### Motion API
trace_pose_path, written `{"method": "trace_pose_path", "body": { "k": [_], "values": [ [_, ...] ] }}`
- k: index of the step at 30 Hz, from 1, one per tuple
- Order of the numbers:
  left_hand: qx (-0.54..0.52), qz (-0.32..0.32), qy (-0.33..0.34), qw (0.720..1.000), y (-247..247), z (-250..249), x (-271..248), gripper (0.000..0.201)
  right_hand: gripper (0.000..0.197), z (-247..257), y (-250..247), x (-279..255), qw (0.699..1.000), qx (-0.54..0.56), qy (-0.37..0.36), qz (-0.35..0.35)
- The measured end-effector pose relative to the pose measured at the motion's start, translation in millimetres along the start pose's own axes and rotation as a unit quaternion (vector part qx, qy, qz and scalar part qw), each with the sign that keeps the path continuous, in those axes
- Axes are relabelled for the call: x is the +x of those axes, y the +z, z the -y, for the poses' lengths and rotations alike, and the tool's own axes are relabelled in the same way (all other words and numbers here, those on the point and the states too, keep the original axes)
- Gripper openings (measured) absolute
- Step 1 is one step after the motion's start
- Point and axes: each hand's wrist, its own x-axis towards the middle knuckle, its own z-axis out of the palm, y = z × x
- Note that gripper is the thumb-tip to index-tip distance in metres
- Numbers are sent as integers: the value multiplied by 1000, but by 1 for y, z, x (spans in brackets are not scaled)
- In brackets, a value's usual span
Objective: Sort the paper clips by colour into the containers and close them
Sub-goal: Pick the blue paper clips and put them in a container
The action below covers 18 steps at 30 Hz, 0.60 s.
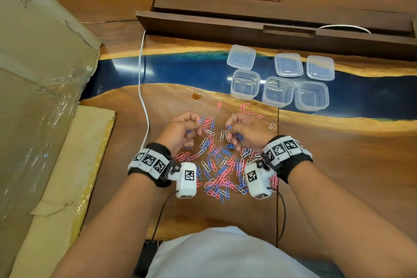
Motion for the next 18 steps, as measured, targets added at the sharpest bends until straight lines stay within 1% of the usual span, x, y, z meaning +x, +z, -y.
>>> {"method": "trace_pose_path", "body": {
  "k": [2,3,7,8,10,11,12,13,14,15,17,18],
  "values": [
    [-79,4,-12,997,-5,3,-9,22,22,3,9,5,1000,27,7,-8],
    [-105,9,-17,994,-7,4,-13,21,22,5,13,8,999,28,13,-23],
    [-199,35,-33,979,-16,9,-20,14,4,16,33,19,995,6,52,-90],
    [-215,30,-44,975,-18,9,-20,14,12,18,38,23,992,-22,53,-116],
    [-203,-11,-69,977,-20,10,-18,28,28,20,45,30,977,-123,26,-171],
    [-148,-46,-72,985,-20,10,-16,36,34,19,46,33,962,-193,5,-192],
    [-45,-84,-65,993,-19,10,-15,39,41,17,47,35,945,-258,-10,-202],
    [86,-121,-47,988,-16,11,-14,38,47,14,47,38,928,-308,-21,-209],
    [208,-148,-20,967,-11,12,-12,35,50,12,47,40,915,-340,-23,-216],
    [291,-161,7,943,-7,13,-10,30,50,9,46,42,907,-358,-21,-220],
    [394,-167,40,903,1,15,-8,20,46,5,47,41,892,-389,-11,-231],
    [441,-169,51,880,4,17,-6,16,40,4,48,40,886,-399,-9,-236]
  ]
}}
